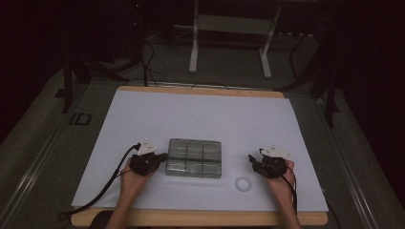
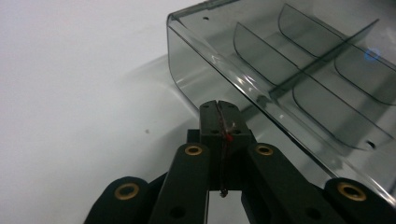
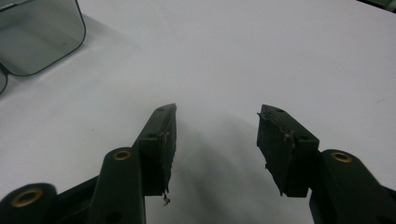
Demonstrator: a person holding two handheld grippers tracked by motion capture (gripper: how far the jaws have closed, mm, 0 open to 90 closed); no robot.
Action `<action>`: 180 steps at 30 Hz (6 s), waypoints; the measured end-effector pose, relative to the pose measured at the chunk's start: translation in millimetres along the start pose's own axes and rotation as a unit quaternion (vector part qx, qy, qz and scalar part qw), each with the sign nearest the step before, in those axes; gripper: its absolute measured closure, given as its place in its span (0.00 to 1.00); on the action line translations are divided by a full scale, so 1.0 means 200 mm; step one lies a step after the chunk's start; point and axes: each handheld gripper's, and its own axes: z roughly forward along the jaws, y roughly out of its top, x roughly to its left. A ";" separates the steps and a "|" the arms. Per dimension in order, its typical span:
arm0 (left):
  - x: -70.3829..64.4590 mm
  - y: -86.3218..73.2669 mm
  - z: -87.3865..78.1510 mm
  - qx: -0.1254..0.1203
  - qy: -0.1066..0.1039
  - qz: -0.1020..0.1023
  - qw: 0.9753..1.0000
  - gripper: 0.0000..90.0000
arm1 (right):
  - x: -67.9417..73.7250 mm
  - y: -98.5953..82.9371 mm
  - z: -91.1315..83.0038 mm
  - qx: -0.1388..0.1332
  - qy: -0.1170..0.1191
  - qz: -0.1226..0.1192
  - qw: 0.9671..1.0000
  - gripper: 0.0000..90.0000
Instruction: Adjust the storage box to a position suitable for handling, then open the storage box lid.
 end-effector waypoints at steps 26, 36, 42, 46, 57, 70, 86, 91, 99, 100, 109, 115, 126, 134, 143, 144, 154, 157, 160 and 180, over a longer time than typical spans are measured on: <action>-0.11 0.03 0.06 0.001 -0.021 0.023 1.000 1.00 | 0.03 0.01 -0.01 0.000 0.009 -0.015 1.000 0.57; -0.11 0.04 0.08 0.001 -0.012 0.020 1.000 1.00 | 0.04 0.02 -0.03 -0.006 0.036 -0.016 0.999 0.65; -0.12 0.05 0.11 0.001 -0.010 0.021 1.000 1.00 | 0.08 0.04 -0.08 -0.015 0.079 -0.040 0.996 0.77; -0.12 0.05 0.11 0.001 -0.009 0.021 1.000 1.00 | 0.11 0.05 -0.11 -0.023 0.111 -0.046 0.993 0.81; -0.15 0.03 0.06 0.006 -0.020 0.036 0.999 0.99 | 0.14 0.04 -0.17 -0.034 0.147 -0.042 0.988 0.84; -0.17 0.02 0.05 0.005 -0.024 0.038 0.999 1.00 | 0.15 0.01 -0.20 -0.034 0.158 -0.038 0.986 0.85; -0.17 0.02 0.04 -0.004 -0.020 0.037 0.999 0.94 | 0.17 0.00 -0.20 -0.028 0.192 -0.047 0.980 1.00; -0.16 0.02 0.03 -0.007 -0.017 0.036 0.999 0.92 | 0.19 0.00 -0.19 -0.022 0.202 -0.054 0.978 1.00; -0.16 0.01 0.03 -0.010 -0.014 0.036 0.999 0.92 | 0.22 -0.01 -0.19 -0.010 0.219 -0.063 0.974 1.00; -0.16 0.02 0.03 -0.010 -0.014 0.036 0.999 0.92 | 0.22 -0.01 -0.19 -0.009 0.221 -0.064 0.973 1.00; -0.16 0.02 0.02 -0.012 -0.013 0.037 0.999 0.92 | 0.23 -0.02 -0.19 -0.003 0.229 -0.067 0.971 1.00; -0.16 0.02 0.02 -0.013 -0.015 0.037 0.999 0.92 | 0.23 -0.02 -0.19 -0.005 0.234 -0.062 0.970 1.00; -0.17 0.02 0.02 -0.017 -0.018 0.040 0.999 0.92 | 0.23 -0.02 -0.19 -0.010 0.238 -0.058 0.969 1.00; -0.17 0.02 0.02 -0.023 -0.017 0.038 0.999 0.91 | 0.23 -0.02 -0.19 -0.013 0.243 -0.054 0.969 1.00; -0.16 0.02 0.02 -0.024 -0.016 0.037 0.999 0.90 | 0.23 -0.01 -0.19 -0.019 0.248 -0.055 0.967 1.00; -0.16 0.02 0.02 -0.024 -0.016 0.037 0.999 0.90 | 0.23 0.00 -0.19 -0.021 0.248 -0.054 0.967 1.00; -0.16 0.02 0.01 -0.035 -0.015 0.035 0.999 0.87 | 0.21 0.05 -0.22 -0.044 0.250 -0.043 0.966 1.00; -0.16 0.03 0.01 -0.040 -0.015 0.033 0.999 0.86 | 0.20 0.06 -0.23 -0.048 0.246 -0.045 0.967 1.00; -0.16 0.03 0.01 -0.045 -0.017 0.031 0.998 0.85 | 0.20 0.08 -0.23 -0.050 0.246 -0.045 0.967 1.00; -0.20 0.07 -0.06 -0.107 -0.019 0.054 0.993 0.73 | 0.21 0.14 -0.22 -0.063 0.244 -0.047 0.967 1.00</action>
